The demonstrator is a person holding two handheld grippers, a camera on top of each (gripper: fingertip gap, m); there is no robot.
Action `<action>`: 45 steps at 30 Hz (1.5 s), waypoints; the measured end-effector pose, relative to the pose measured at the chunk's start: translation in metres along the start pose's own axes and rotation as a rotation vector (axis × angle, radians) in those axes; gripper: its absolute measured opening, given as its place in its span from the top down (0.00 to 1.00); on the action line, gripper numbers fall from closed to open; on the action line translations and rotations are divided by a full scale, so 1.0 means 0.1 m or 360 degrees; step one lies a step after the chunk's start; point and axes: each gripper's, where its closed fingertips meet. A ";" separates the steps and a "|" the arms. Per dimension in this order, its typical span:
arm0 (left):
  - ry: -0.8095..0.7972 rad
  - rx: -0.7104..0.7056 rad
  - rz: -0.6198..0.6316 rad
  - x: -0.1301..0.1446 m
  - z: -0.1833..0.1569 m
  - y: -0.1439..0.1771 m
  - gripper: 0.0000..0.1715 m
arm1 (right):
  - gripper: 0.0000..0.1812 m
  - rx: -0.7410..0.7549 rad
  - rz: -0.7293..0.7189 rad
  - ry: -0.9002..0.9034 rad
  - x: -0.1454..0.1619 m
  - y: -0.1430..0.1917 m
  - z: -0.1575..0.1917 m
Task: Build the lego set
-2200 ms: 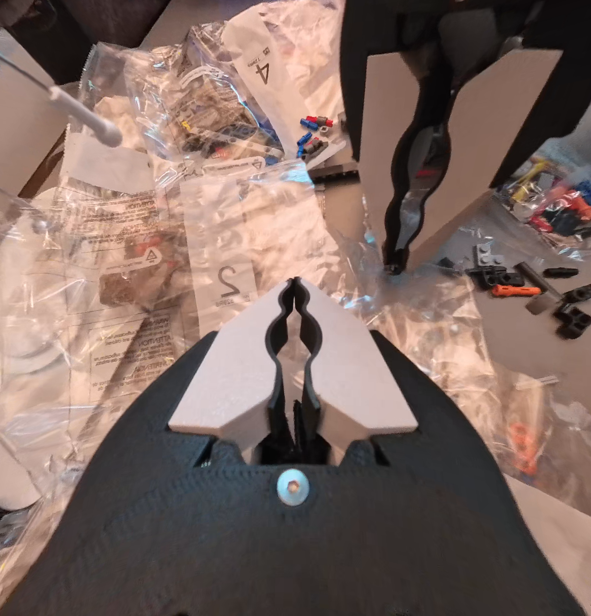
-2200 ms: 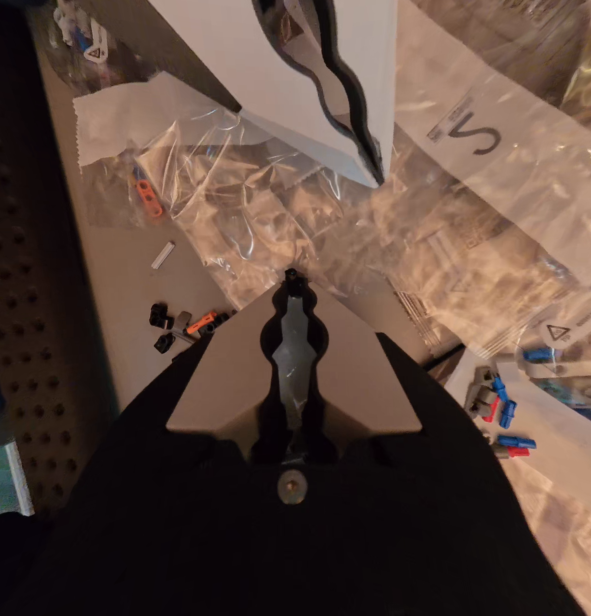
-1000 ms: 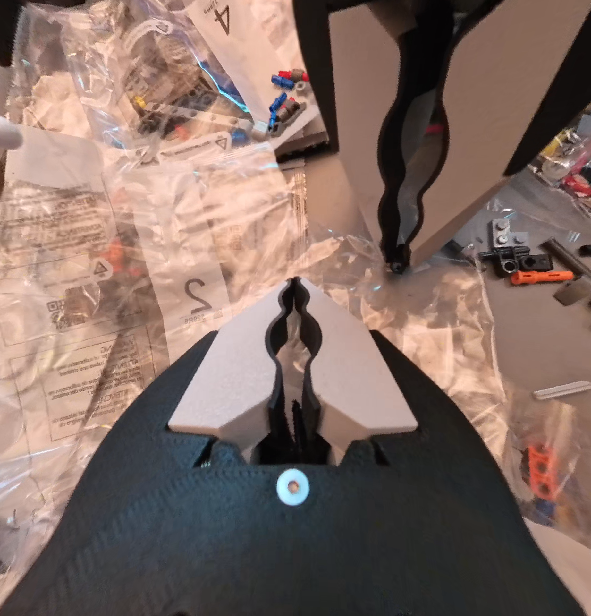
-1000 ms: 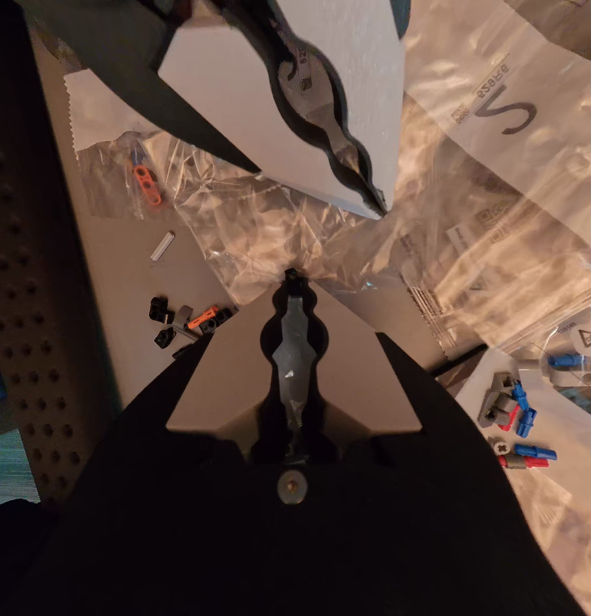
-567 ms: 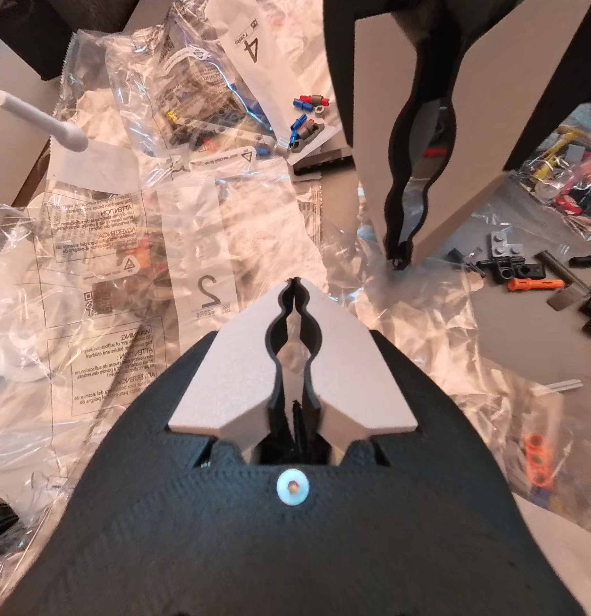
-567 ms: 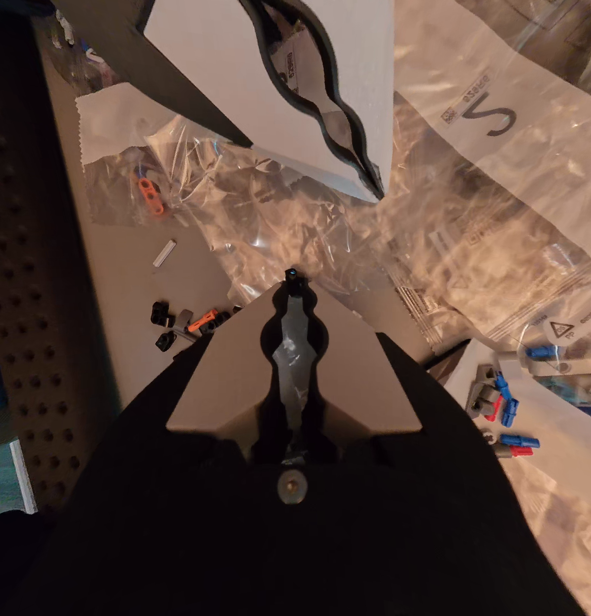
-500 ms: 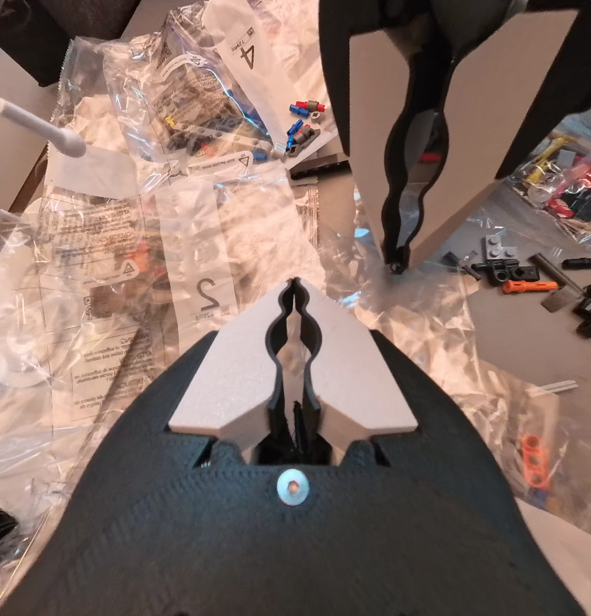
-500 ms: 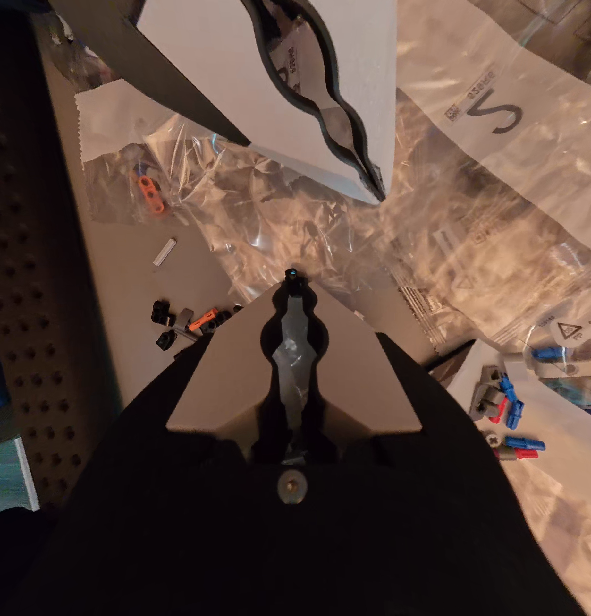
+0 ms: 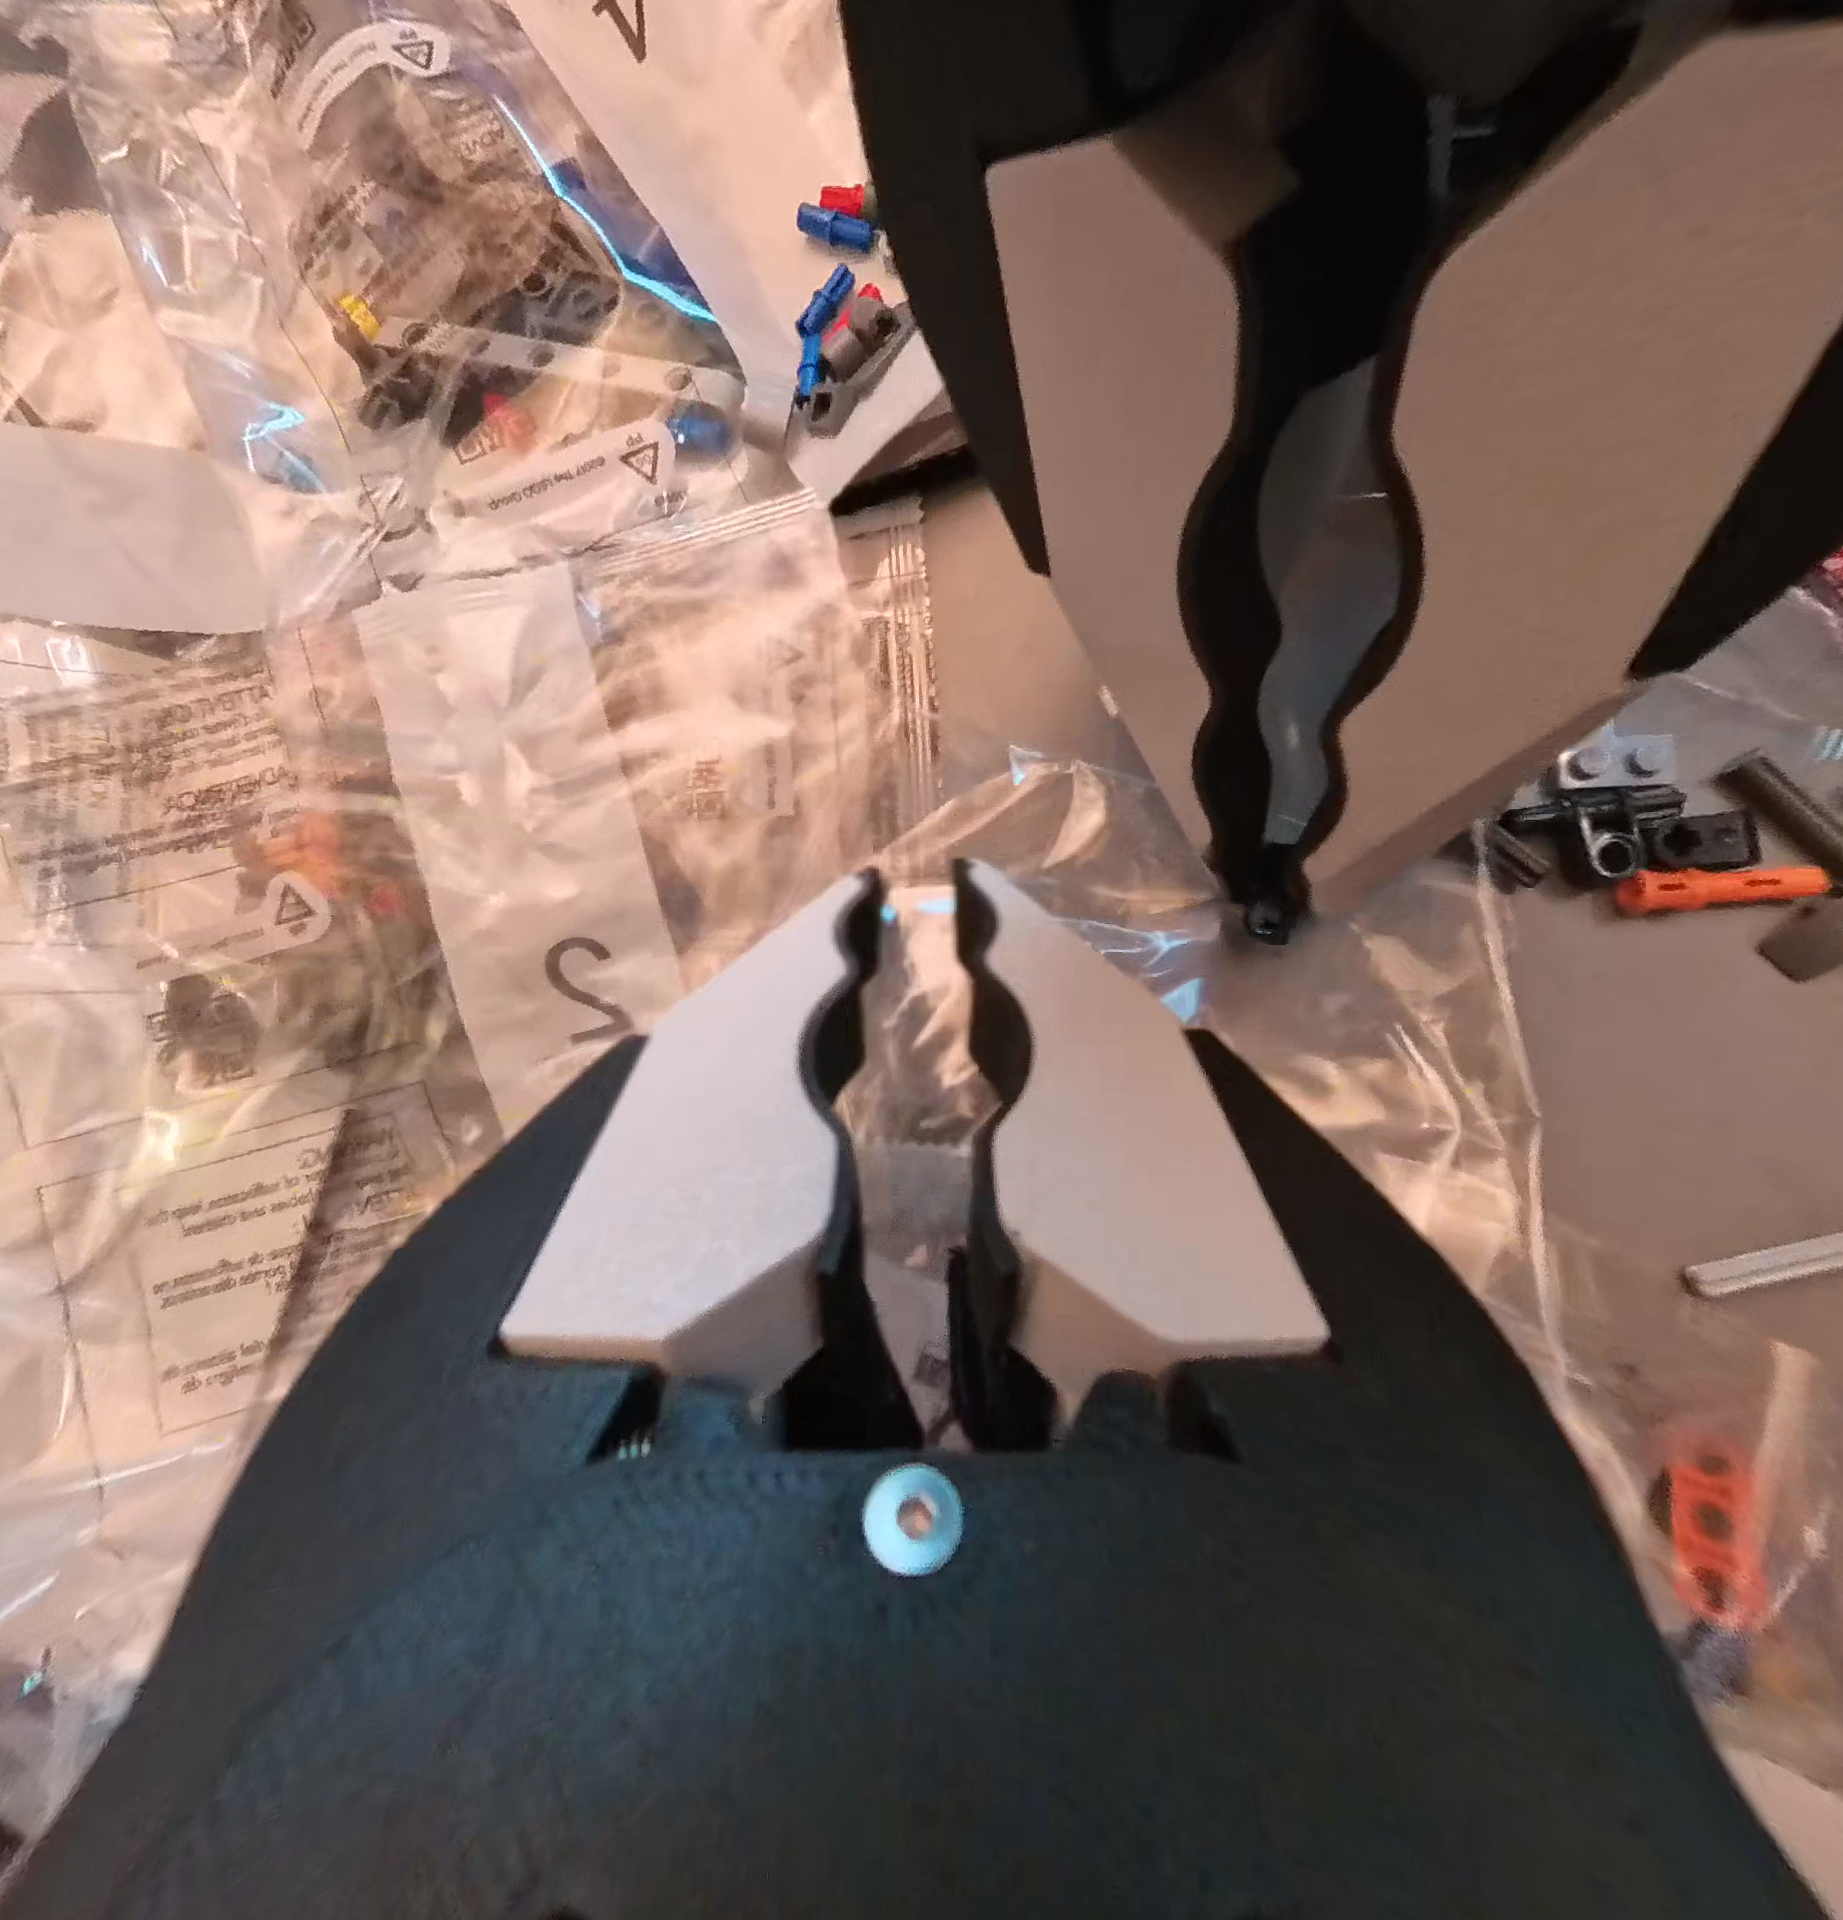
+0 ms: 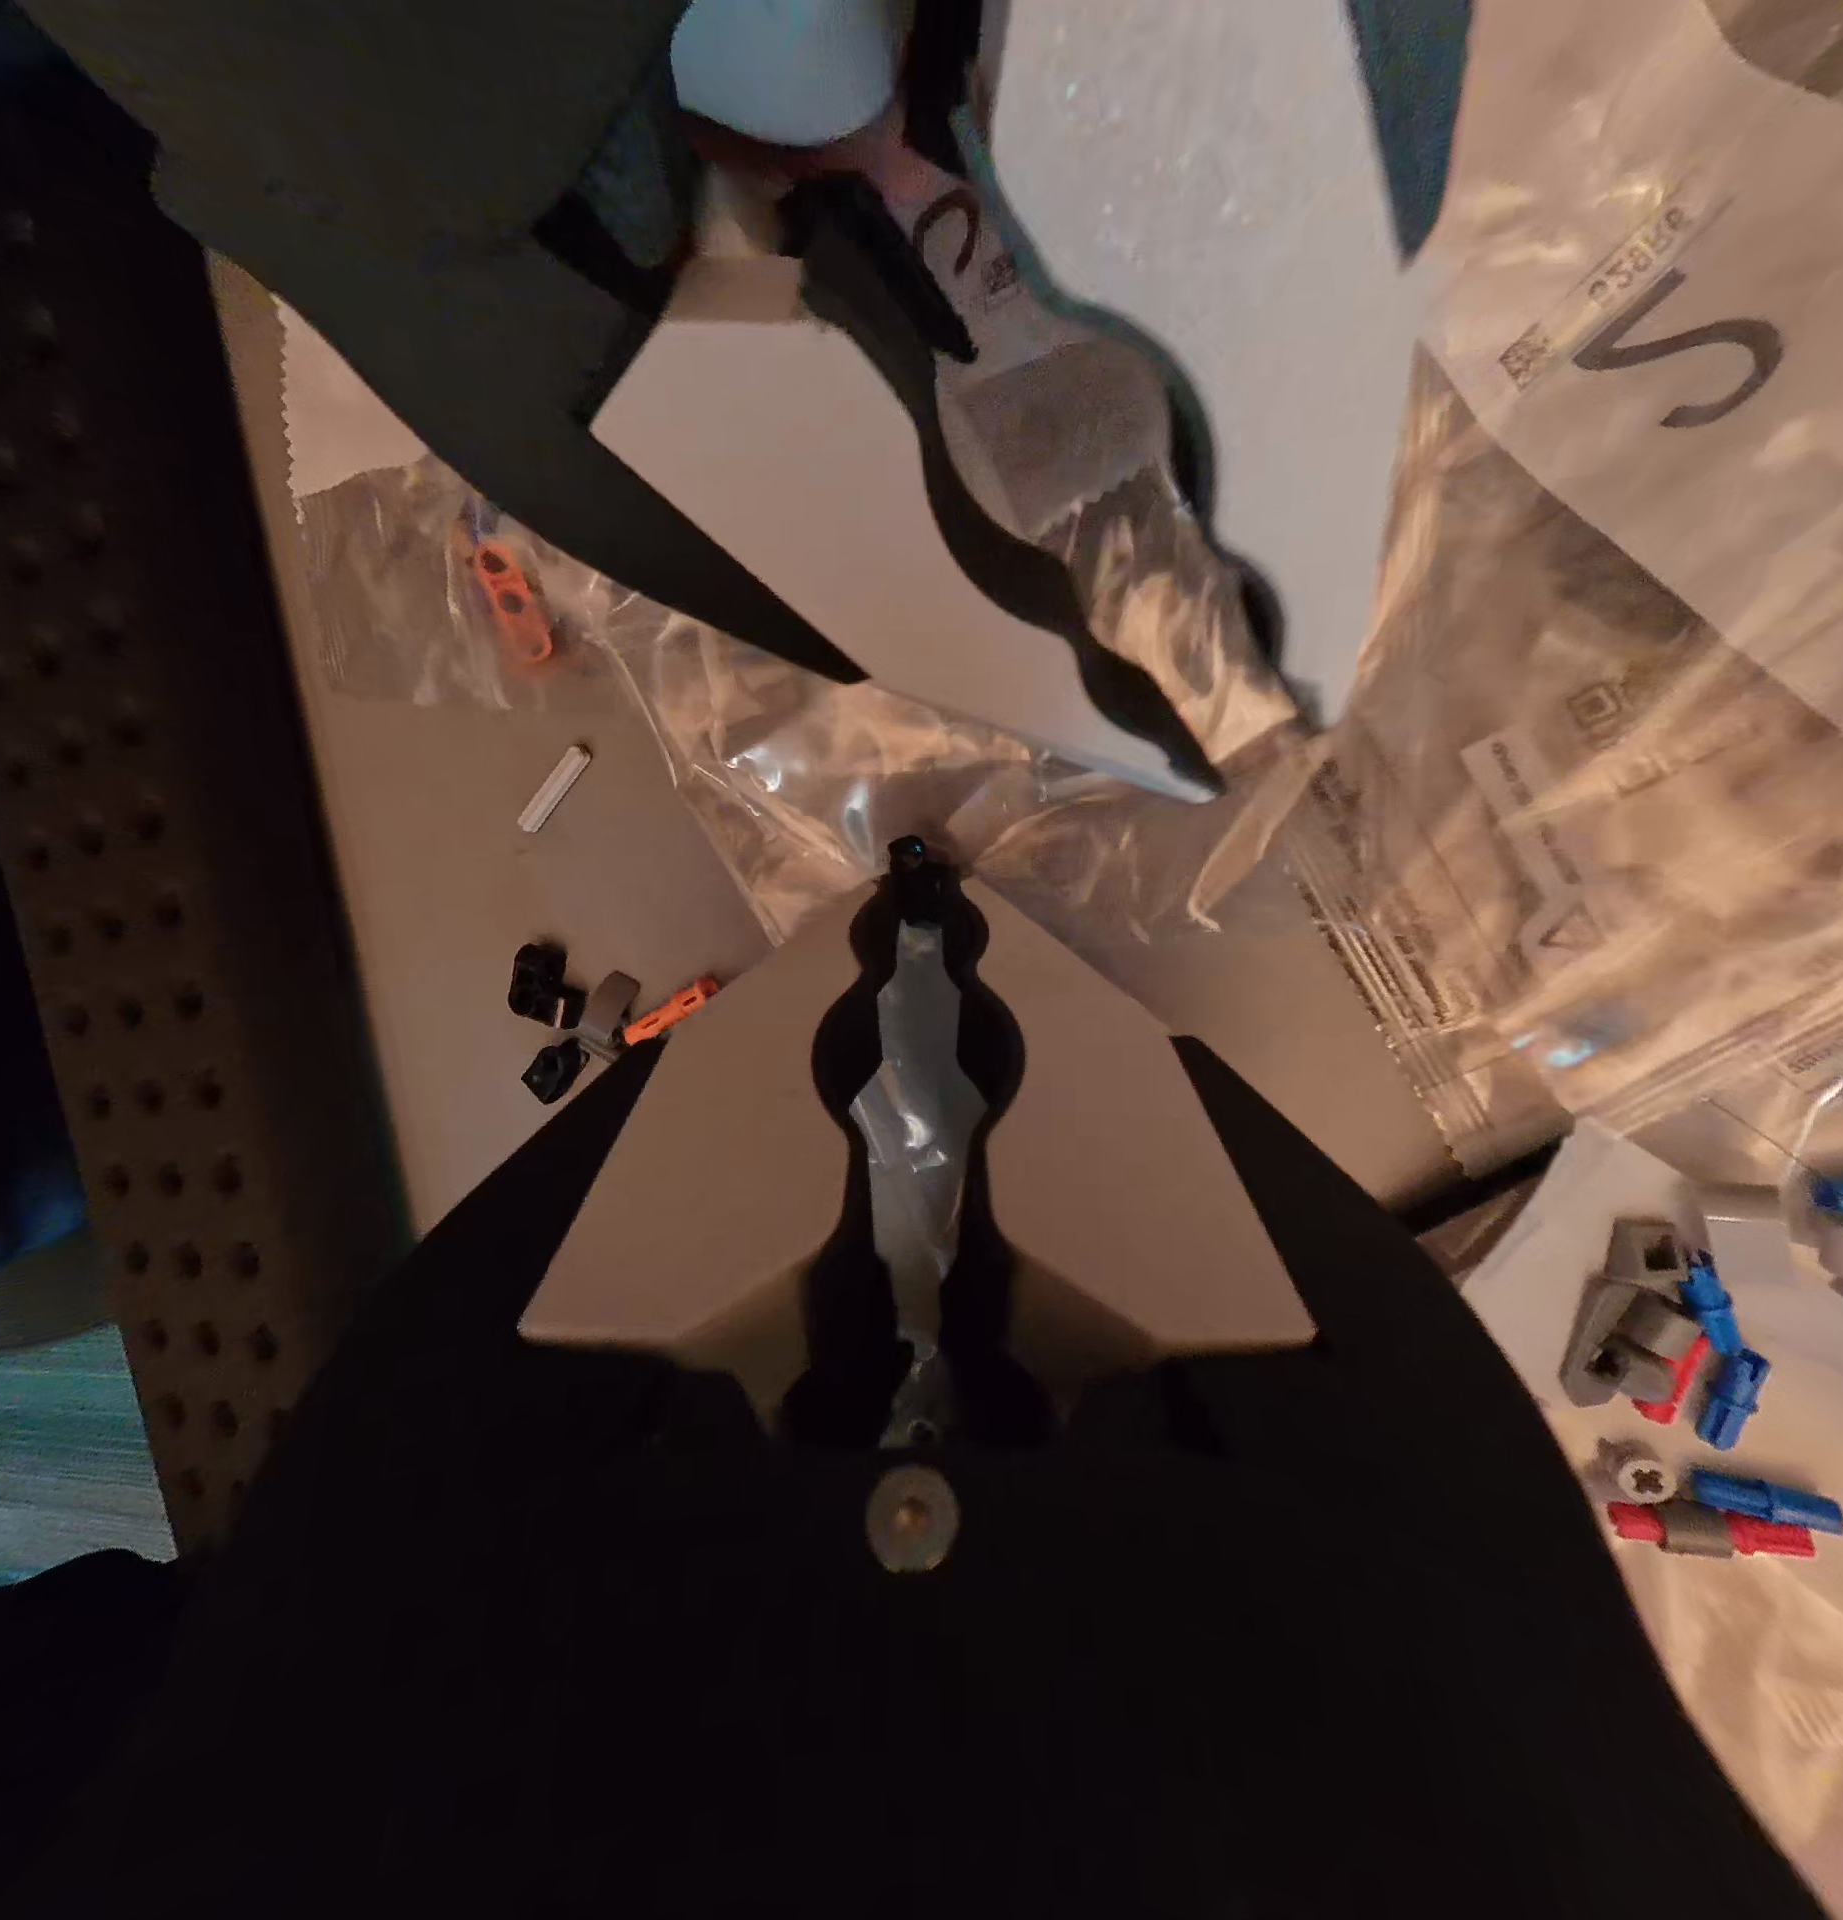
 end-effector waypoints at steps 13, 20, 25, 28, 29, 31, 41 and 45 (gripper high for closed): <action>0.0041 -0.0042 0.0027 0.04 0.13 0.01 1.00 | 0.97 -0.0018 -0.0013 -0.0002 0.01 0.01 0.01; -0.0008 -0.0203 0.0036 0.05 0.35 0.17 1.00 | 0.97 0.0010 -0.0035 0.0001 -0.01 0.05 -0.03; 0.0045 -0.0270 0.0059 0.18 0.49 0.24 1.00 | 0.97 0.0033 -0.0048 0.0007 -0.03 0.06 -0.05; 0.0024 -0.0374 0.0098 0.26 0.64 0.31 1.00 | 0.97 0.0026 -0.0032 0.0004 -0.01 0.05 -0.05; 0.0045 -0.0367 0.0082 0.26 0.64 0.31 1.00 | 0.97 0.0023 -0.0029 0.0004 0.00 0.05 -0.04; 0.0063 -0.0392 0.0079 0.27 0.69 0.35 1.00 | 0.97 0.0020 -0.0023 0.0006 0.00 0.04 -0.04; 0.0195 -0.0252 0.0016 0.27 0.62 0.56 0.76 | 0.97 0.0020 -0.0021 0.0006 0.00 0.05 -0.04; 0.0235 -0.0033 0.0034 0.30 0.38 0.65 0.65 | 0.97 0.0020 -0.0018 0.0008 0.00 0.04 -0.03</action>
Point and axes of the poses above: each gripper's, where its closed fingertips meet, y back along the fingers, x out of its underside, z = x × y across the jaws, and after that the axes turned 15 degrees about -z, right-handed
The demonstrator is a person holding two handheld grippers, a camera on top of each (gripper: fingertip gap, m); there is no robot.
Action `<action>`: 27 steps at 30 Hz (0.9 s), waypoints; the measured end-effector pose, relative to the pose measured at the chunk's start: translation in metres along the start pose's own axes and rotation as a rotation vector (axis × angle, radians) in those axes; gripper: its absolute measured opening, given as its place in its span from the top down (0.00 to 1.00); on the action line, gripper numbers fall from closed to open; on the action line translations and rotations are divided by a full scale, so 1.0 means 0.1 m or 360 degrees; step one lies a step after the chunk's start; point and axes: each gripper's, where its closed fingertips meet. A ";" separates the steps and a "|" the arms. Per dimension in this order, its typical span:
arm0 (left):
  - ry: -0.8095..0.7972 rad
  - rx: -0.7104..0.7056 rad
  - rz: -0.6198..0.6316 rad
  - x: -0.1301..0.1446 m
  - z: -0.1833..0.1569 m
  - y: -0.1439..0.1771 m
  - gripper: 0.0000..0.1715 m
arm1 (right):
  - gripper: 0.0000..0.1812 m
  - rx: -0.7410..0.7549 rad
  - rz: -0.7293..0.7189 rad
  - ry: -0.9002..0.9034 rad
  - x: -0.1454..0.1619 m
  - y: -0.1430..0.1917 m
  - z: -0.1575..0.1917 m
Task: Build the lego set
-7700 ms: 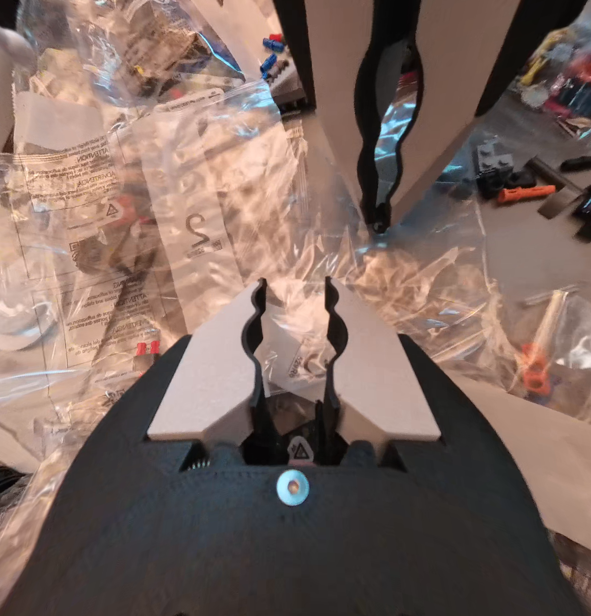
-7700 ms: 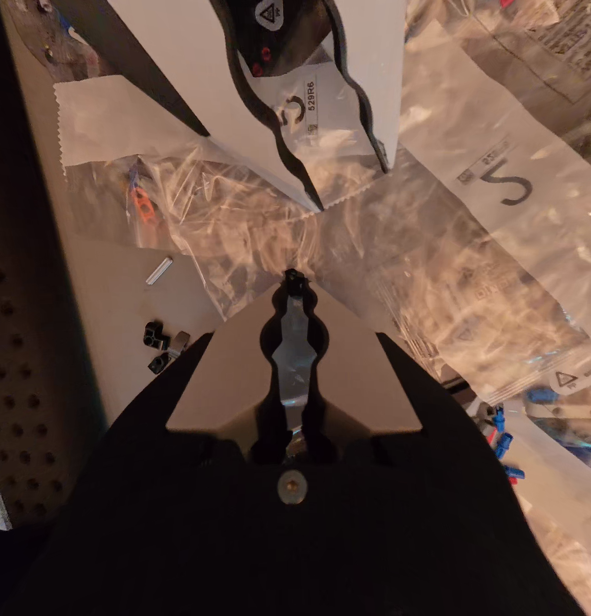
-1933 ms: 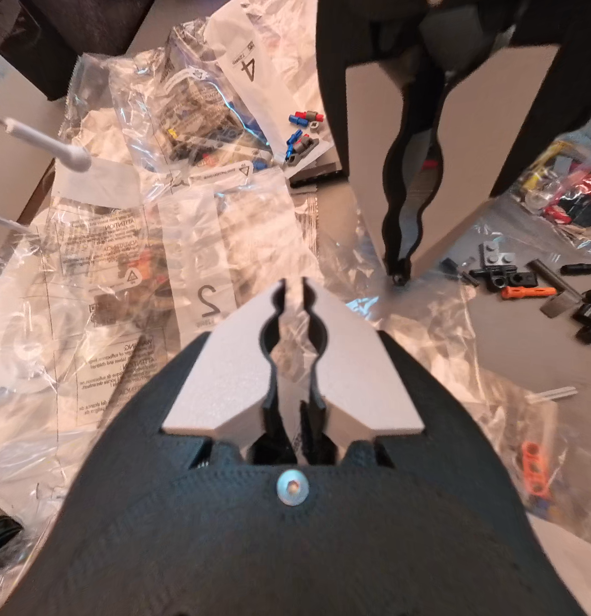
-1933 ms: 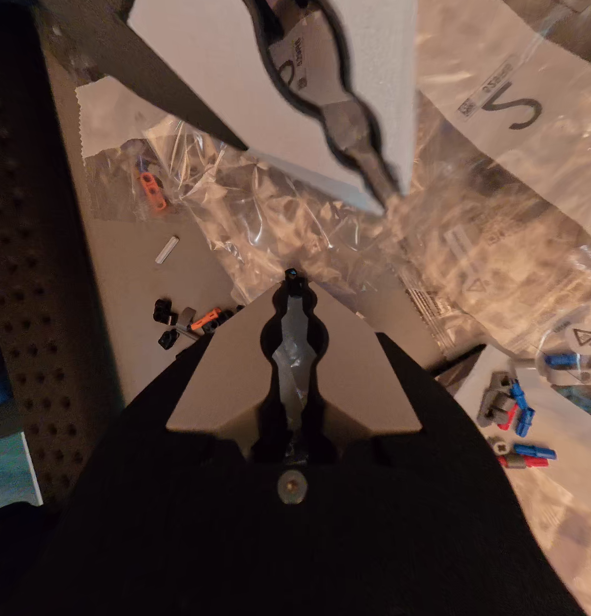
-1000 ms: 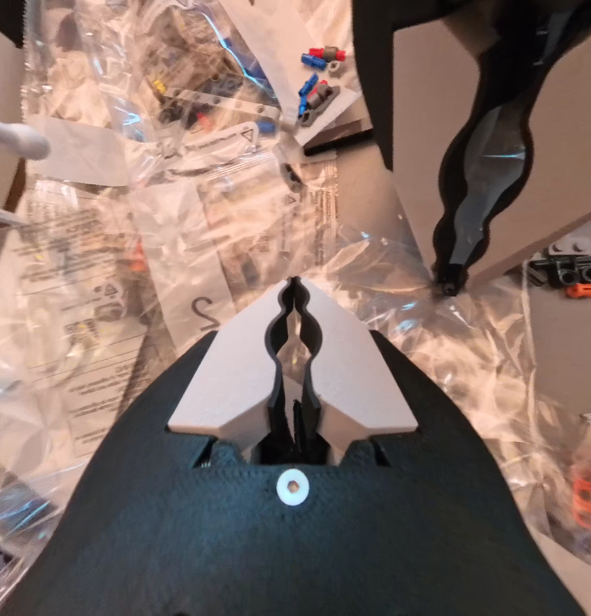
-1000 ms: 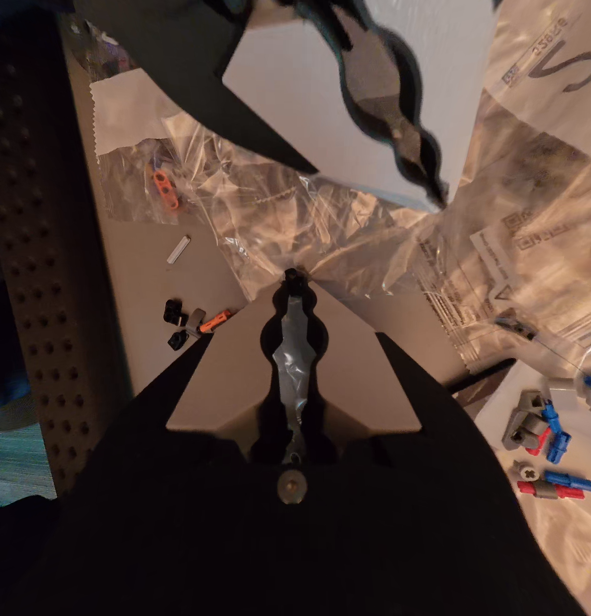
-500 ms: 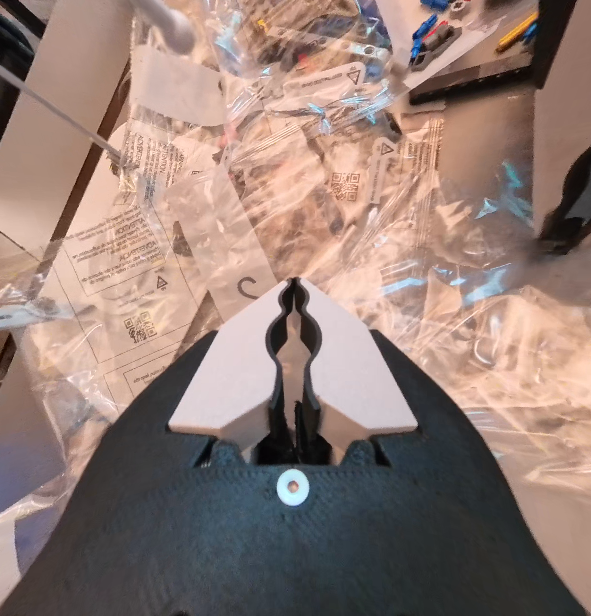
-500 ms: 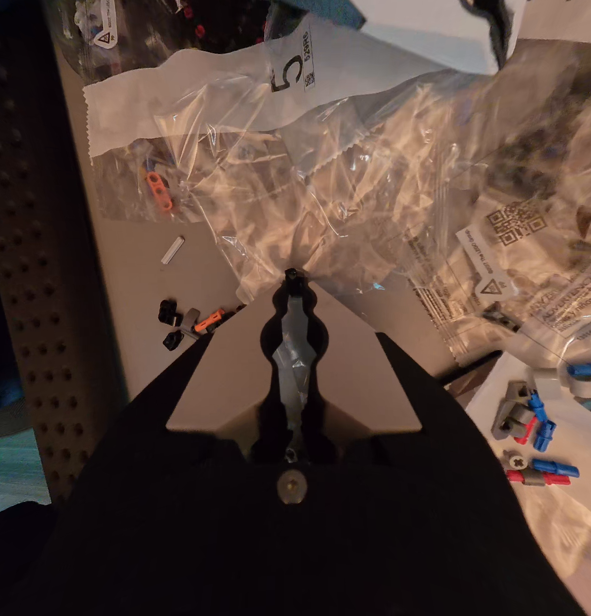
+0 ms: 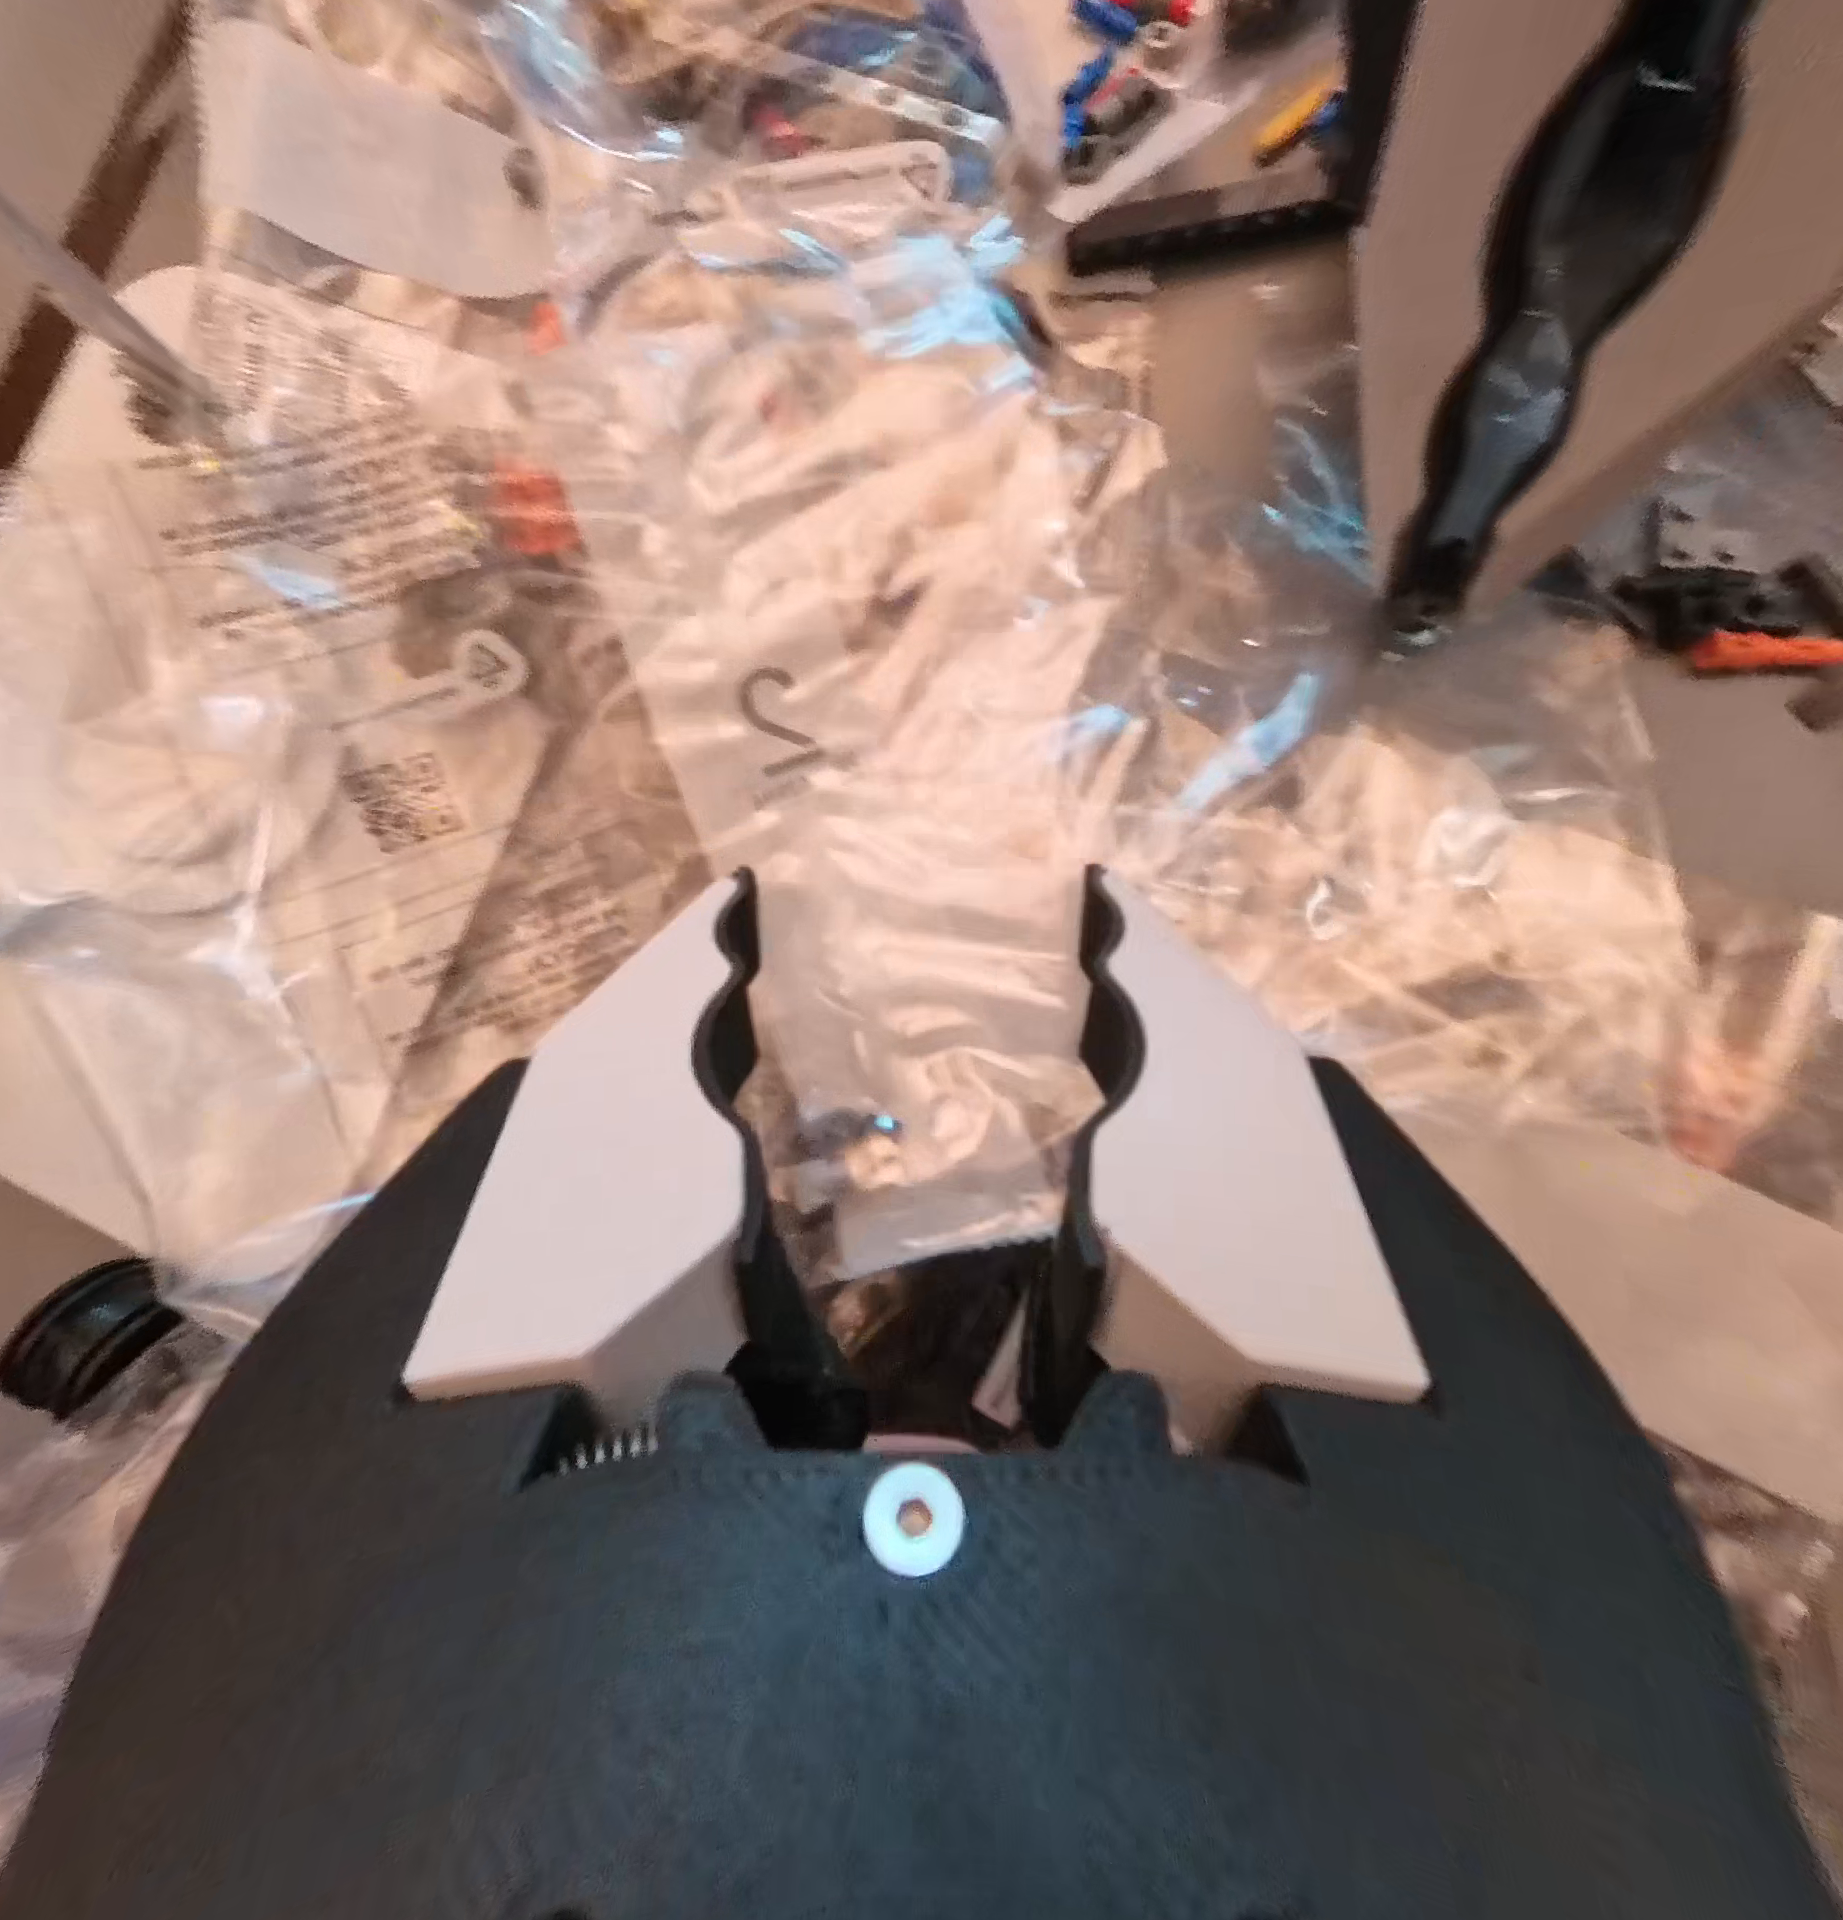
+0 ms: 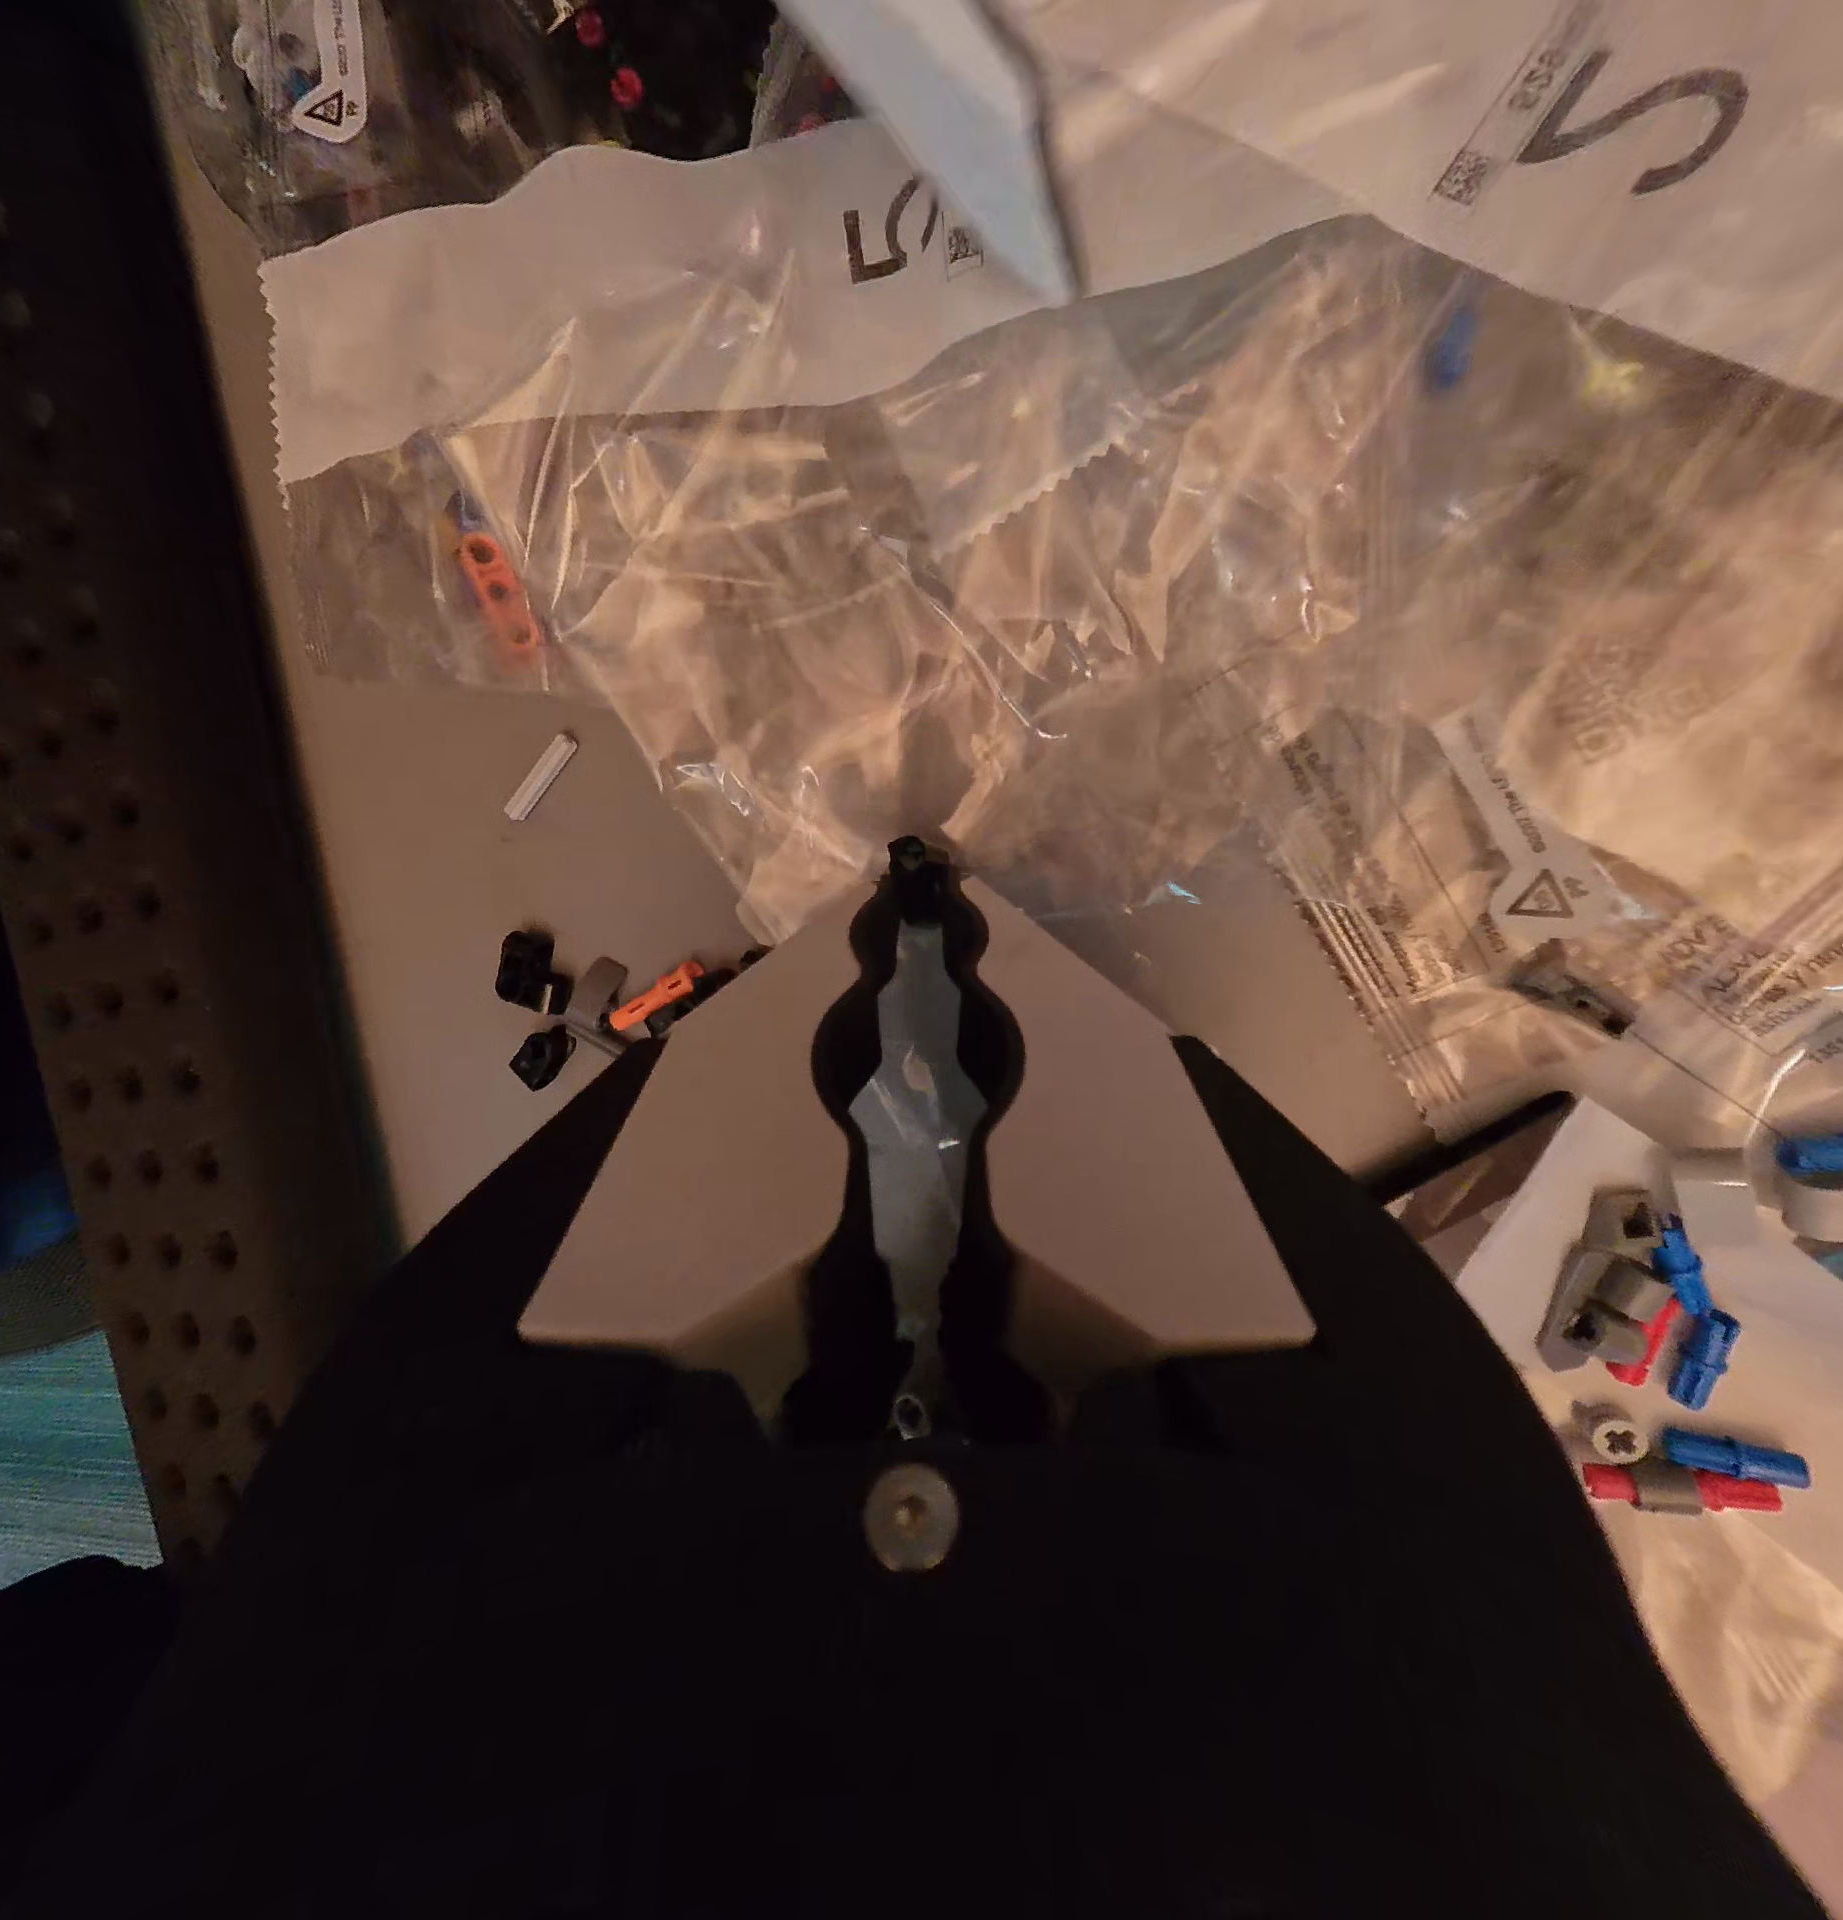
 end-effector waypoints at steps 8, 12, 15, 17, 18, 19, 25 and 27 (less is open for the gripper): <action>-0.0100 0.0108 0.0182 0.16 -0.24 -0.09 0.57 | 0.97 -0.0004 0.0011 -0.0003 0.01 -0.01 0.00; -0.0088 0.0128 0.0157 0.16 -0.25 -0.11 0.66 | 0.97 -0.0002 0.0008 -0.0003 0.01 -0.01 0.00; -0.0096 0.0146 0.0165 0.16 -0.28 -0.11 0.82 | 0.97 0.0005 0.0007 -0.0002 0.01 0.00 -0.01; -0.0099 0.0147 0.0154 0.15 -0.29 -0.12 0.85 | 0.97 0.0006 0.0006 -0.0002 0.02 0.01 -0.01; -0.0093 0.0151 0.0145 0.14 -0.29 -0.12 0.87 | 0.97 0.0007 0.0005 -0.0001 0.02 0.01 -0.01; -0.0087 0.0152 0.0131 0.12 -0.29 -0.11 0.90 | 0.97 0.0007 0.0004 -0.0001 0.01 0.01 -0.01; -0.0026 0.0164 0.0014 0.01 -0.27 -0.07 0.99 | 0.97 0.0009 -0.0014 -0.0003 0.00 0.03 -0.01; 0.0022 0.0180 -0.0064 -0.06 -0.26 -0.05 1.00 | 0.97 0.0011 -0.0017 -0.0003 0.00 0.04 -0.02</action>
Point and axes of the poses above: each gripper's, where its closed fingertips meet, y back along the fingers, x out of its underside, z = x × y across the jaws, and after that the axes turned 15 degrees about -z, right-handed
